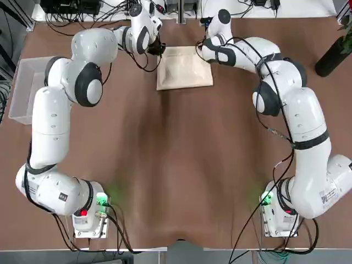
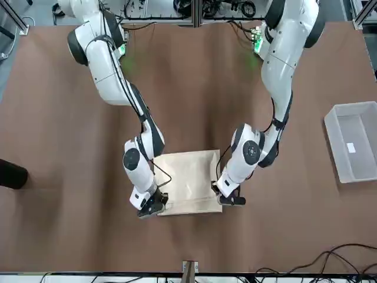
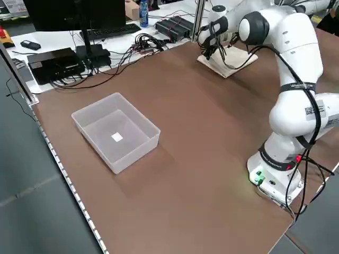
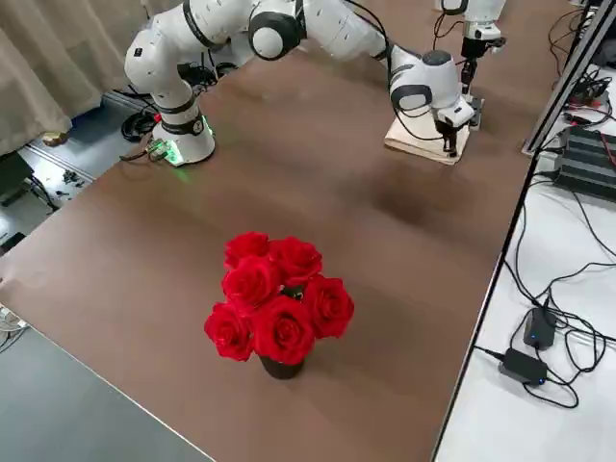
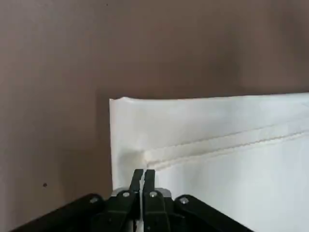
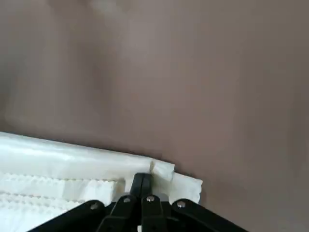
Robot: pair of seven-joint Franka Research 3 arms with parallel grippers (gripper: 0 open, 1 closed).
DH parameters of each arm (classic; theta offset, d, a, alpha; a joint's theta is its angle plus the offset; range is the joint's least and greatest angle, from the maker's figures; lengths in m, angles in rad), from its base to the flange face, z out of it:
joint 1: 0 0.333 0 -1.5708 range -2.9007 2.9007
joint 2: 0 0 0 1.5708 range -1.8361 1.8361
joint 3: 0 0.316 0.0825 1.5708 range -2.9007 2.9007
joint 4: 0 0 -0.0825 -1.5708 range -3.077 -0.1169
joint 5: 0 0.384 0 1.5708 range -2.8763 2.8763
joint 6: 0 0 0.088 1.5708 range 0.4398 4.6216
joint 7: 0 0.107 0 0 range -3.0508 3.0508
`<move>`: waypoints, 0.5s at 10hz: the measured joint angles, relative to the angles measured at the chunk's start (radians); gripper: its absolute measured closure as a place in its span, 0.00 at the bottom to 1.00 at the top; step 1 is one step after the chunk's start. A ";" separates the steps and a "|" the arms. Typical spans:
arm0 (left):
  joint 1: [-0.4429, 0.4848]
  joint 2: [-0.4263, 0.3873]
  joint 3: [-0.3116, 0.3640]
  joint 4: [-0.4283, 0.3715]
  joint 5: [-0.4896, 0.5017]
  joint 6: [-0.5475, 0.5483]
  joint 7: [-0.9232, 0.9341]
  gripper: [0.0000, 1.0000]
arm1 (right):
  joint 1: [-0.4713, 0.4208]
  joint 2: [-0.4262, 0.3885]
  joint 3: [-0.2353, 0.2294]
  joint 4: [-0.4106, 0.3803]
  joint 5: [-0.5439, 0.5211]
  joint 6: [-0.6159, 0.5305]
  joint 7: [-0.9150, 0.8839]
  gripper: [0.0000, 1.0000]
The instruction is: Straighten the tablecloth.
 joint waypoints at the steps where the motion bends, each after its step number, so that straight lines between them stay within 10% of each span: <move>1: -0.001 -0.019 -0.005 -0.022 0.000 0.000 0.000 0.96 | 0.000 0.000 0.000 0.000 0.000 0.000 0.000 0.99; 5: -0.002 -0.136 -0.057 -0.164 0.000 -0.001 0.001 0.96 | 0.000 0.000 0.000 0.000 0.000 0.000 0.000 0.99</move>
